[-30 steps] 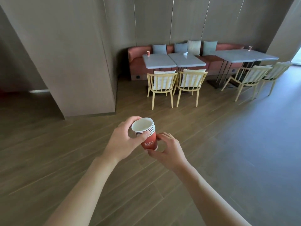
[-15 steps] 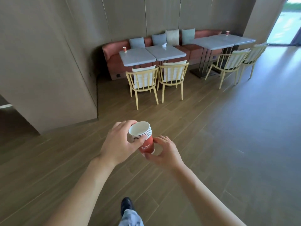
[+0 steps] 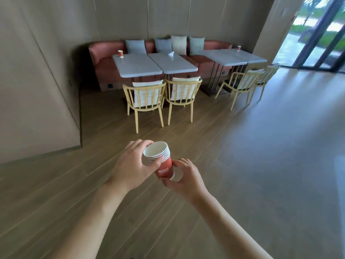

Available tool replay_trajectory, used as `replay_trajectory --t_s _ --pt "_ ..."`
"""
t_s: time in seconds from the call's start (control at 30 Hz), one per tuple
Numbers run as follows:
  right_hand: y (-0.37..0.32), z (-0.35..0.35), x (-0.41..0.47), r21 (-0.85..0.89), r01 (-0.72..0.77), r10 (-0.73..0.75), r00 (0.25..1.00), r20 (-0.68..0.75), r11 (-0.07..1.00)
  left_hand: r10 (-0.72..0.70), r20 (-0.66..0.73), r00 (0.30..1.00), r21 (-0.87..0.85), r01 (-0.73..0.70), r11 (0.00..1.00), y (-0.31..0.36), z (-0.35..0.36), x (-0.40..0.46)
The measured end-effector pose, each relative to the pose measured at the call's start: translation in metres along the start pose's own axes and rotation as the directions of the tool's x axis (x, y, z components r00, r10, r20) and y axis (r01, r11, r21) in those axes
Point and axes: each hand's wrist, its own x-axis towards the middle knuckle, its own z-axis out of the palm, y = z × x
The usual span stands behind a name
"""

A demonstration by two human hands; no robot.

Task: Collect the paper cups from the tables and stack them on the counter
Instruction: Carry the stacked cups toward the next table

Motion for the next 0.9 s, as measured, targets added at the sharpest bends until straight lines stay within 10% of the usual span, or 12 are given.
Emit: replay_trajectory --t_s 0.9 --pt "-0.036 0.167 0.316 -0.05 0.23 -0.219 0.962 0.164 0.972 -0.222 -0.092 0.971 -0.123 0.21 0.97 -0.244 -0.066 0.216"
